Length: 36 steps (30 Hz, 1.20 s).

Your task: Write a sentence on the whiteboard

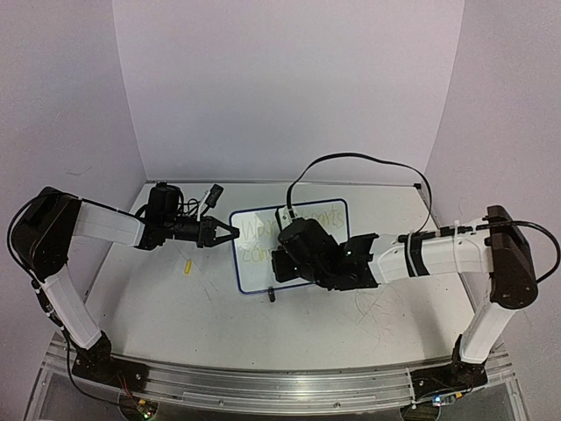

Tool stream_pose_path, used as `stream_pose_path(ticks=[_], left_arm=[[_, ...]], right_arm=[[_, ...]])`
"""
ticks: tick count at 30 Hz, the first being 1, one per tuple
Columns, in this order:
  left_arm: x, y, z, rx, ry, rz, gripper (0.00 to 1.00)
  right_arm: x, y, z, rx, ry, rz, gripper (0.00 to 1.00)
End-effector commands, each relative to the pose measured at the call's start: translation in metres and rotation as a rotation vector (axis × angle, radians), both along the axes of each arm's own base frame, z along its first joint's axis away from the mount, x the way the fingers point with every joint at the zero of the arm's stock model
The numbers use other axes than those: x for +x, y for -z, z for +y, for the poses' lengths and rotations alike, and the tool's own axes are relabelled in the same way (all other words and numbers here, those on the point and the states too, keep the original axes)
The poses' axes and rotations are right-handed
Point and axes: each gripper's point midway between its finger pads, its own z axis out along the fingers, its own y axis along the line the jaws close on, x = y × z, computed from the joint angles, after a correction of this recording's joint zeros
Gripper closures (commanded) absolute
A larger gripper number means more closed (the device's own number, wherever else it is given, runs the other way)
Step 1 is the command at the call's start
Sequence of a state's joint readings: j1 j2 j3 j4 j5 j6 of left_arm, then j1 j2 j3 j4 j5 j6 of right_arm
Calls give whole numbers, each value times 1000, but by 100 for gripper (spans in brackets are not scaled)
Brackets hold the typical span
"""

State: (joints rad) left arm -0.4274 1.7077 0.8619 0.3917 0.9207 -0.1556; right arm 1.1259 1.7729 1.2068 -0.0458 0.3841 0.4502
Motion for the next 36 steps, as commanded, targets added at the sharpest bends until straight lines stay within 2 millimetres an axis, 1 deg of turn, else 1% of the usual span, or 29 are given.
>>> stream_pose_path(ticks=[1, 6, 14, 21, 26, 32, 34, 36], left_arm=[[23, 24, 7, 107, -115, -39, 100], [23, 26, 7, 109, -115, -35, 100], [23, 26, 7, 110, -115, -34, 100], [23, 26, 7, 110, -115, -34, 100], [23, 27, 7, 110, -115, -33, 100], [23, 25, 7, 109, -115, -36, 100], [23, 25, 7, 109, -115, -36, 100], [23, 25, 7, 108, -115, -36, 100]], right_arm=[[13, -15, 0, 30, 62, -38, 100], [11, -9, -3, 10, 68, -20, 100], [1, 12, -5, -6, 48, 48, 100], [-7, 21, -6, -9, 44, 80, 100], [-6, 19, -5, -9, 45, 77, 100], [-7, 25, -3, -18, 38, 91, 100], [-5, 22, -3, -17, 44, 83, 100], [-2, 16, -2, -16, 52, 61, 100]])
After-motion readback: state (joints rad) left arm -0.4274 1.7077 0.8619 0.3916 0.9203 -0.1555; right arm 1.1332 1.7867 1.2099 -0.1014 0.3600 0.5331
